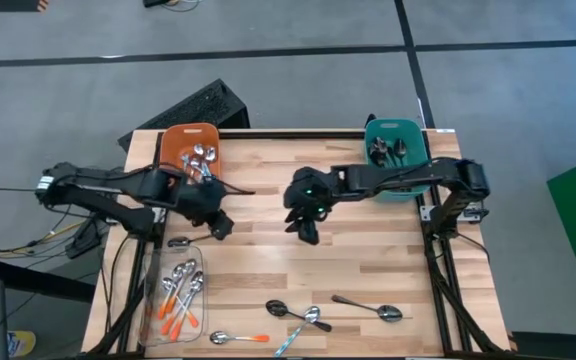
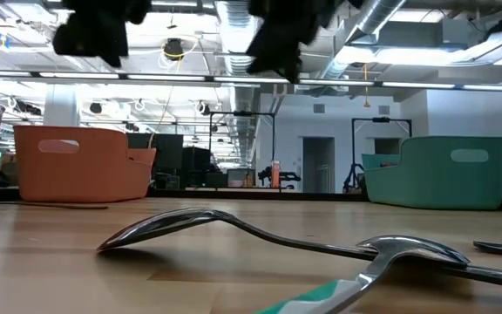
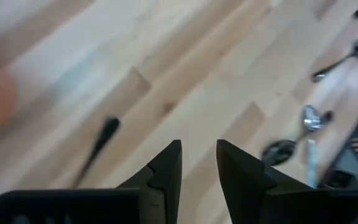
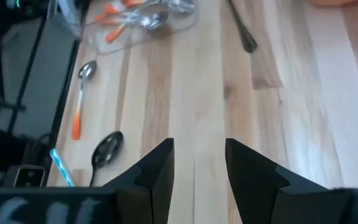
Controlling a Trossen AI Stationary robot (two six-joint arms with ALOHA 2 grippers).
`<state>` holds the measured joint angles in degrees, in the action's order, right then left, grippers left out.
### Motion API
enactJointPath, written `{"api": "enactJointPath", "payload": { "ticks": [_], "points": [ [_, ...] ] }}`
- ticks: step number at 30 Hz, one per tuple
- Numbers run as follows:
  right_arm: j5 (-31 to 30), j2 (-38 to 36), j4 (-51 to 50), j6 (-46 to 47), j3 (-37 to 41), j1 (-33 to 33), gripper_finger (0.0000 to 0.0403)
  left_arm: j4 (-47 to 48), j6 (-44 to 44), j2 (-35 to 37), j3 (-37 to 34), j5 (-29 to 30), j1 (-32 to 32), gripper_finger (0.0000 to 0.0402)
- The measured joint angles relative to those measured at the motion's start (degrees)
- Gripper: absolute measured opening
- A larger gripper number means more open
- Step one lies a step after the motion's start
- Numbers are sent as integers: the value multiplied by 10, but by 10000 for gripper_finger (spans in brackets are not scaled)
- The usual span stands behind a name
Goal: Sort silverware by color (type)
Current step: Put the black spoon into the green bin
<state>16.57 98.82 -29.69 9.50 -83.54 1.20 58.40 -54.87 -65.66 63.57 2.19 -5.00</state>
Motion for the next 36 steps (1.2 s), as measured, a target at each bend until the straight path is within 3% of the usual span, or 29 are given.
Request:
{"api": "enactJointPath", "payload": {
  "ticks": [5,9,16,23,36],
  "points": [
    [16,-54,136,64,135,17,166,4,84,-41,0,1,45,87],
    [19,-84,195,101,195,25,166,-12,144,-81,0,11,73,87],
    [19,-93,205,106,209,27,166,-19,215,-173,0,-16,98,87],
    [16,-93,219,126,208,19,166,34,263,-242,0,-23,98,87],
    [-3,-93,225,146,208,-5,166,73,262,-268,-34,-19,26,87]
  ]
}}
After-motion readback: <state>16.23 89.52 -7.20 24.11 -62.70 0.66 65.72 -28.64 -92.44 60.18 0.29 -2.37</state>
